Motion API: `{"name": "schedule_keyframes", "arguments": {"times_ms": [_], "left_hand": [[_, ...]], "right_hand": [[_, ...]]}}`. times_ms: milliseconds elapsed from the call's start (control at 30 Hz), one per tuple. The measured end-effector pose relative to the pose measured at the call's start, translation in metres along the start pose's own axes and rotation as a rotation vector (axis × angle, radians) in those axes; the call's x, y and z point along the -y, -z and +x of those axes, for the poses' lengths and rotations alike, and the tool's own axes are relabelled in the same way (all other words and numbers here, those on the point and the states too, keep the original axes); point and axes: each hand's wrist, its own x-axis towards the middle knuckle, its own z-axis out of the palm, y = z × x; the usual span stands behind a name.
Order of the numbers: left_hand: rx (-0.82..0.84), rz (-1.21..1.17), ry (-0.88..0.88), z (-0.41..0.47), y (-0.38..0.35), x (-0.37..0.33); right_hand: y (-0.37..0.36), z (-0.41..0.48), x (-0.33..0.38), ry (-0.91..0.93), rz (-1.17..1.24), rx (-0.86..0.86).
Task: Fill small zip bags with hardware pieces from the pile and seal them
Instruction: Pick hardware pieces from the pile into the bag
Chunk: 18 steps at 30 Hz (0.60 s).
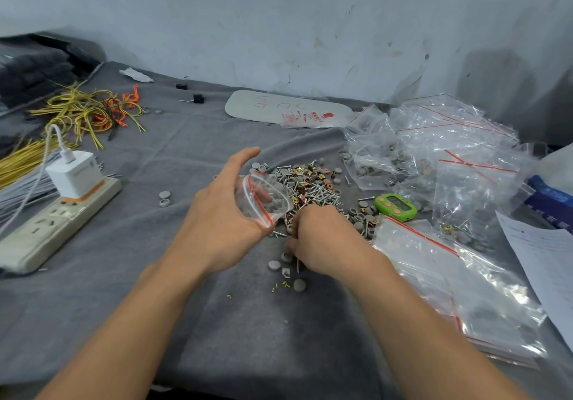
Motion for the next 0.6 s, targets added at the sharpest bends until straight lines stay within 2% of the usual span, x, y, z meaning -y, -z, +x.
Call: {"name": "schedule_keyframes", "arguments": {"times_ms": [300, 600], "left_hand": [[0.015, -0.005, -0.006, 0.000, 0.001, 0.002], [0.024, 0.009, -0.030, 0.000, -0.001, 0.004]], "right_hand": [[0.007, 0.001, 0.008, 0.053, -0.106, 0.088], [0.013, -0.003, 0.012, -0.035, 0.030, 0.179]]}}
